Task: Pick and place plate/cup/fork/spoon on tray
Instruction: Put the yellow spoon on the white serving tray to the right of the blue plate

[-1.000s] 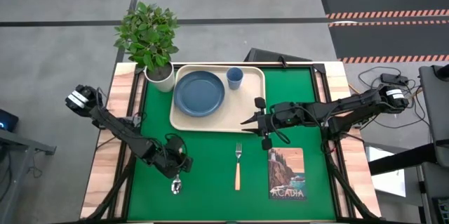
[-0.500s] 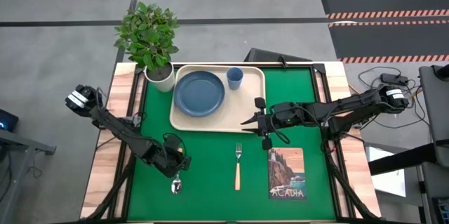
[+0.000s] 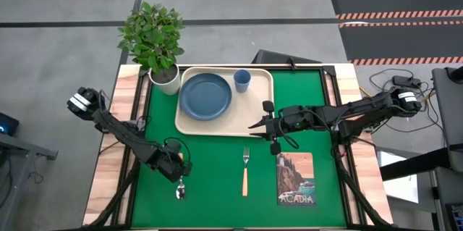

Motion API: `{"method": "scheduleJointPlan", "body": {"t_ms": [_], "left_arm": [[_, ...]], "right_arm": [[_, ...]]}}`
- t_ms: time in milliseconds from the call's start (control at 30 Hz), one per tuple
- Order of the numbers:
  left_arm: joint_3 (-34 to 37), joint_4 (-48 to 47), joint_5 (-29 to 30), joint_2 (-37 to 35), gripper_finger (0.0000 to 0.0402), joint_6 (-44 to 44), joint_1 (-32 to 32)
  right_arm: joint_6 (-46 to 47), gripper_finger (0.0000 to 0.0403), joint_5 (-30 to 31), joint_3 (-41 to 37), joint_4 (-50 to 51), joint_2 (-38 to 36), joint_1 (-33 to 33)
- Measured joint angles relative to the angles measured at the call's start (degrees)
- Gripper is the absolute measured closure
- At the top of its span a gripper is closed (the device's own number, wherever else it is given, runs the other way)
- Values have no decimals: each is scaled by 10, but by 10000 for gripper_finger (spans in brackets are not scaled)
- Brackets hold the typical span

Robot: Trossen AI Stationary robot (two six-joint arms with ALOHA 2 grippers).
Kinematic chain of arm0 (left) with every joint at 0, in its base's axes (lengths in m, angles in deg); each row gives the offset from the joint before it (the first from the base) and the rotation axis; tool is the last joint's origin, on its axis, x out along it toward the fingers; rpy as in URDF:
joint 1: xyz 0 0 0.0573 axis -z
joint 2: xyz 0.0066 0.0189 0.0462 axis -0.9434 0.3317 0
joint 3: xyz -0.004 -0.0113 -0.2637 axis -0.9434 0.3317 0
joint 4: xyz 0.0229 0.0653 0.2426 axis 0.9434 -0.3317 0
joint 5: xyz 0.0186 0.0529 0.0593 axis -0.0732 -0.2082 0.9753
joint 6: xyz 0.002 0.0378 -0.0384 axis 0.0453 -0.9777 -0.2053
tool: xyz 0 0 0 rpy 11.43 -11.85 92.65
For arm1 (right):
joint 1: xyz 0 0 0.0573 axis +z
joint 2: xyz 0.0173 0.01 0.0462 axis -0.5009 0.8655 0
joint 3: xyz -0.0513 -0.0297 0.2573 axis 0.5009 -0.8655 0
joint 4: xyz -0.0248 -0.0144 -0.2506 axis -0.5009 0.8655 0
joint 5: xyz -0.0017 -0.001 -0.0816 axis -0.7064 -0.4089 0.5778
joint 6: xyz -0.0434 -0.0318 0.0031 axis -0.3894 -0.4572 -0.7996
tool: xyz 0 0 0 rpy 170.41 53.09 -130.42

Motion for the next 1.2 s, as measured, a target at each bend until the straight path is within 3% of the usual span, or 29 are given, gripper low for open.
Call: {"method": "scheduleJointPlan", "body": {"t_ms": [400,667,800,933,1200], "left_arm": [[3,10,14,-7,402,12,-1],[-33,12,14,-22,402,33,0],[-39,13,-14,-20,397,16,5],[-34,13,-18,-20,365,25,10],[-29,11,-9,7,261,41,10]], "right_arm": [[0,316,0,0,0,0,0],[0,316,0,-1,1,0,0],[0,316,0,-5,2,0,0],[0,316,0,-7,3,0,0],[-1,316,0,-7,2,0,0]]}}
